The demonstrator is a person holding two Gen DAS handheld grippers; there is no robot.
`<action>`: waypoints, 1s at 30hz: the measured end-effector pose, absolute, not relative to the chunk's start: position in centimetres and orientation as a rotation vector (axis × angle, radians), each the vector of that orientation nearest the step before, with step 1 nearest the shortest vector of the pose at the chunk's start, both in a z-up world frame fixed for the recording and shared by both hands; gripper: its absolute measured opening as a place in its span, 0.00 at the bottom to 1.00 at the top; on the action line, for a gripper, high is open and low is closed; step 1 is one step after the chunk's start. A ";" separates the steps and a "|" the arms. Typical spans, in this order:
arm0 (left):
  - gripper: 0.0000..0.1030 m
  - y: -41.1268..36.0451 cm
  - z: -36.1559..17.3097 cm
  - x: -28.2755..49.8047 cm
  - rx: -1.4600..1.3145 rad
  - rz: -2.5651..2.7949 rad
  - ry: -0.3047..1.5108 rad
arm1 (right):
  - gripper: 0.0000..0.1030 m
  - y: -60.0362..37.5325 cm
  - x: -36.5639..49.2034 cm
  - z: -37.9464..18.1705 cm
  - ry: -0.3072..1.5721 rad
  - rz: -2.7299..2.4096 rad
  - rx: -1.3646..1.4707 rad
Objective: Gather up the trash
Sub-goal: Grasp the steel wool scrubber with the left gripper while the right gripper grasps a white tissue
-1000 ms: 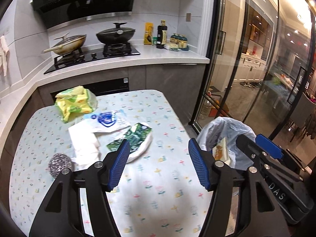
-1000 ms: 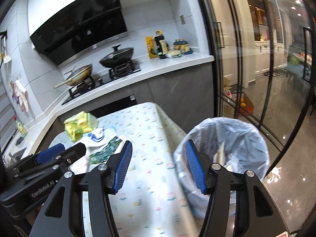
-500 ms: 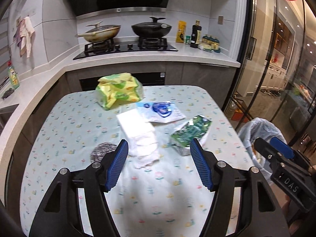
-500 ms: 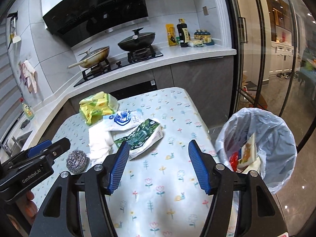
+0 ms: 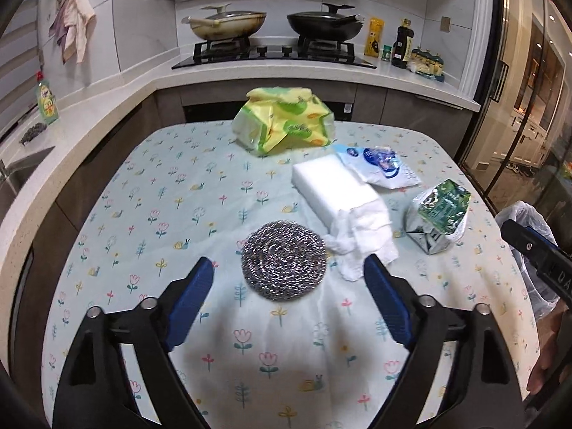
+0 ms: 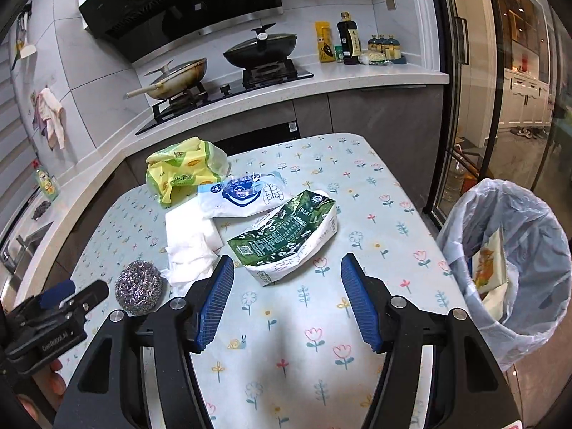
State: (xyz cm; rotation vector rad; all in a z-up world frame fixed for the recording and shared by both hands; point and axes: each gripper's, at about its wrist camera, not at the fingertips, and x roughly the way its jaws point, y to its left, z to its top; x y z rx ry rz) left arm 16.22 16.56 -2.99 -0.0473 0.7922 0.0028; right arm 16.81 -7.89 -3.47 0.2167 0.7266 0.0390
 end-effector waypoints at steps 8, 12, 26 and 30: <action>0.87 18.7 -6.1 18.3 -0.080 -0.022 0.845 | 0.63 -8.9 19.3 -6.4 0.782 -0.001 0.329; 0.88 19.9 -7.3 19.2 -0.125 -0.025 0.866 | 0.63 -8.9 20.1 -7.2 0.797 -0.009 0.345; 0.77 19.5 -9.1 22.0 -0.201 -0.117 0.915 | 0.64 -8.8 22.8 -8.5 0.836 -0.008 0.447; 0.58 19.1 -8.7 21.8 -0.226 -0.163 0.920 | 0.64 -8.5 22.4 -8.5 0.838 -0.005 0.446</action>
